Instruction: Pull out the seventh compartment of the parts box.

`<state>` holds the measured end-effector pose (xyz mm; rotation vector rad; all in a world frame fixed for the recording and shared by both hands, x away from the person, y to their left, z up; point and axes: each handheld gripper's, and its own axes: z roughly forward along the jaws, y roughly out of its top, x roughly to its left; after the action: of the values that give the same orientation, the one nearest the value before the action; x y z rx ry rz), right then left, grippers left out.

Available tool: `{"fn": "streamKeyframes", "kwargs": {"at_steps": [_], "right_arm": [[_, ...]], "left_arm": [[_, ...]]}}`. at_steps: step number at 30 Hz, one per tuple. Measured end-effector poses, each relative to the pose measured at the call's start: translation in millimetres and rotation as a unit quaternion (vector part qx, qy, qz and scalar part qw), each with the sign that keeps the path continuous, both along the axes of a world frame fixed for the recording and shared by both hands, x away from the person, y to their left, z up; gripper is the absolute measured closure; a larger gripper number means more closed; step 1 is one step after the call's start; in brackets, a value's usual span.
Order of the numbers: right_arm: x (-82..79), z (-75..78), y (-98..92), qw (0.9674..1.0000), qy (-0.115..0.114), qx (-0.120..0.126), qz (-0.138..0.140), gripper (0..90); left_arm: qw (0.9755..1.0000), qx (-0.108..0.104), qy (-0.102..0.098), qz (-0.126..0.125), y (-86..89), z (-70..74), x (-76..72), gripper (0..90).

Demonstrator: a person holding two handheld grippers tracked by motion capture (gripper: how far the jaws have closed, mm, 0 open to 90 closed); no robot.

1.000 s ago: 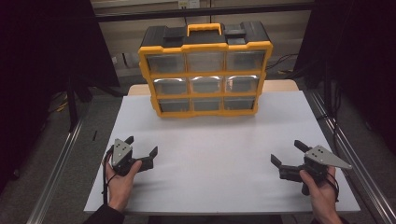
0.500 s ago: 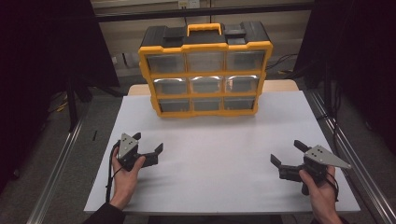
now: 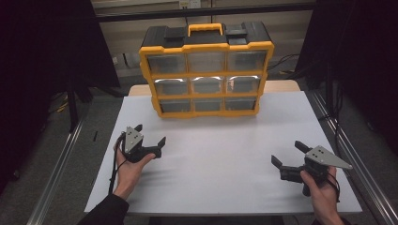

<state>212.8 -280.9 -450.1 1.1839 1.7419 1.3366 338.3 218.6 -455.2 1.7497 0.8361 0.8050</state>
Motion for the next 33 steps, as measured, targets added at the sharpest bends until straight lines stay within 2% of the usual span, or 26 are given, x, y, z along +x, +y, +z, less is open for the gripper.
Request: {"fn": "streamKeyframes", "kwargs": {"at_steps": [3,4,8,9,13,16,17,18,19,20,23,24,25,28,29,31,33], "right_arm": [[0.1,0.1,0.1,1.0000,0.002,0.001,0.001,0.2],[0.1,0.1,0.2,1.0000,0.003,0.002,0.001,0.2],[0.1,0.1,0.5,1.0000,0.003,0.003,0.001,0.2],[0.0,0.0,0.5,1.0000,0.004,0.003,0.000,0.2],[-0.1,0.1,0.5,1.0000,0.005,0.004,0.000,0.2],[0.0,0.1,0.5,1.0000,0.005,0.004,0.000,0.3],[0.1,0.2,0.3,1.0000,0.003,0.002,0.001,0.3],[0.1,0.2,0.2,1.0000,0.002,0.002,0.001,0.3],[0.0,0.2,0.2,1.0000,0.002,0.001,0.001,0.3],[0.0,0.1,0.2,1.0000,0.003,0.002,0.001,0.3],[0.0,0.1,0.5,1.0000,0.004,0.004,0.001,0.3],[0.2,0.0,0.5,1.0000,0.004,0.003,0.001,0.3],[0.0,0.1,0.6,1.0000,0.004,0.004,0.002,0.3],[-0.1,0.1,0.5,1.0000,0.005,0.005,0.001,0.3],[0.0,-0.1,0.5,1.0000,0.004,0.004,0.000,0.3],[0.0,0.0,0.4,1.0000,0.005,0.005,-0.001,0.3],[0.0,0.0,0.3,1.0000,0.006,0.005,0.001,0.3]], "left_arm": [[0.9999,0.012,-0.009,-0.007,-1.9,1.5,3.3,1.9],[0.9995,0.026,-0.011,-0.010,-2.3,2.7,4.6,2.1],[0.9990,0.039,-0.020,-0.007,-5.7,4.3,8.1,2.6],[0.9982,0.057,-0.020,-0.009,-6.0,7.0,10.7,2.9],[0.9979,0.060,-0.020,-0.010,-10.3,7.4,17.0,3.6],[0.9971,0.073,-0.023,-0.005,-12.4,7.4,19.8,4.2],[0.9965,0.081,-0.021,0.004,-15.1,8.1,22.0,4.3],[0.9958,0.089,-0.021,0.002,-15.8,9.3,23.0,4.5],[0.9951,0.094,-0.031,-0.001,-16.8,9.7,24.6,5.1],[0.9955,0.088,-0.033,0.004,-19.3,9.3,25.4,5.2],[0.9922,0.119,-0.034,-0.008,-22.4,11.9,30.2,5.1],[0.9915,0.124,-0.040,-0.008,-23.9,11.9,32.1,5.1],[0.9910,0.127,-0.035,-0.018,-25.1,12.1,34.2,5.1],[0.9898,0.137,-0.035,-0.015,-27.5,11.8,37.5,5.0],[0.9877,0.150,-0.041,-0.014,-28.6,11.9,39.8,5.0],[0.9854,0.163,-0.045,-0.020,-30.6,12.1,43.8,5.0],[0.9849,0.165,-0.046,-0.021,-33.6,11.1,47.3,5.8]]}}
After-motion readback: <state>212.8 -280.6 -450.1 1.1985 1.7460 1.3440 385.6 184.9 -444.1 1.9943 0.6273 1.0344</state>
